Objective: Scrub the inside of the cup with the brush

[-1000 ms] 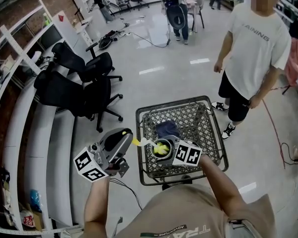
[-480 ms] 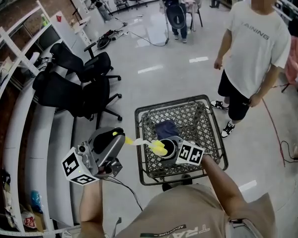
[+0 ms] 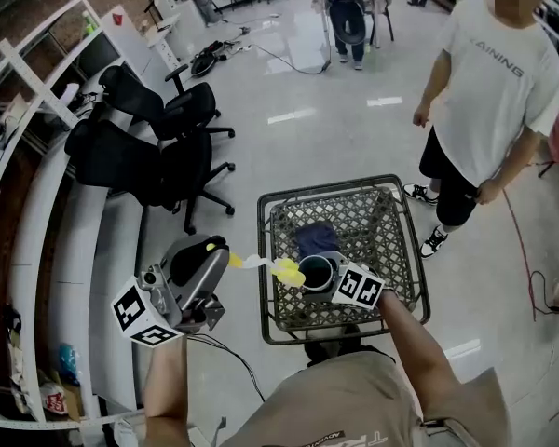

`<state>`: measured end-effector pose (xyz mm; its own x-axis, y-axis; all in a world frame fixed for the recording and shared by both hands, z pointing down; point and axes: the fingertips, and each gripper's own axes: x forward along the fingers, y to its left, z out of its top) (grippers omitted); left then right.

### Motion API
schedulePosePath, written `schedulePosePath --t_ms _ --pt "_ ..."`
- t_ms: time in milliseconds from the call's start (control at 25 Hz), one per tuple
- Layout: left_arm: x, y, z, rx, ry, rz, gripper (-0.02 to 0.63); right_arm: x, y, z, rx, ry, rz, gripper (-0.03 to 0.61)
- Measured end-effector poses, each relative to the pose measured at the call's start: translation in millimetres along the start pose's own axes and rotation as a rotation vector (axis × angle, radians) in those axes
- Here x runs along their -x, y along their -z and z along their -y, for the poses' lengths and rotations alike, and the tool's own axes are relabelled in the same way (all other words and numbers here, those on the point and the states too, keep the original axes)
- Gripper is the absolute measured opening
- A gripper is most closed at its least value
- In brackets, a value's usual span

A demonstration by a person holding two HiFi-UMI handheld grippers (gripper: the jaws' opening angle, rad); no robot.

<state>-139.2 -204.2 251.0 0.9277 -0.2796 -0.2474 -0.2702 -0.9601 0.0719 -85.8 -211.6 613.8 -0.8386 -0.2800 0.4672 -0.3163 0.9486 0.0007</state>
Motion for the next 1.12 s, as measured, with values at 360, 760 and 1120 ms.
schedulePosePath --t_ms 360,760,1120 --pt "11 49 -17 0.042 -0.138 -0.072 0.052 -35 54 25 -0.051 0.064 0.042 0.383" --pt "59 100 -15 0.142 -0.274 -0.125 0.052 -109 140 42 -0.102 0.112 -0.025 0.383" --pt "93 136 -6 0.165 -0.375 -0.137 0.052 -155 179 49 -0.094 0.077 -0.04 0.383"
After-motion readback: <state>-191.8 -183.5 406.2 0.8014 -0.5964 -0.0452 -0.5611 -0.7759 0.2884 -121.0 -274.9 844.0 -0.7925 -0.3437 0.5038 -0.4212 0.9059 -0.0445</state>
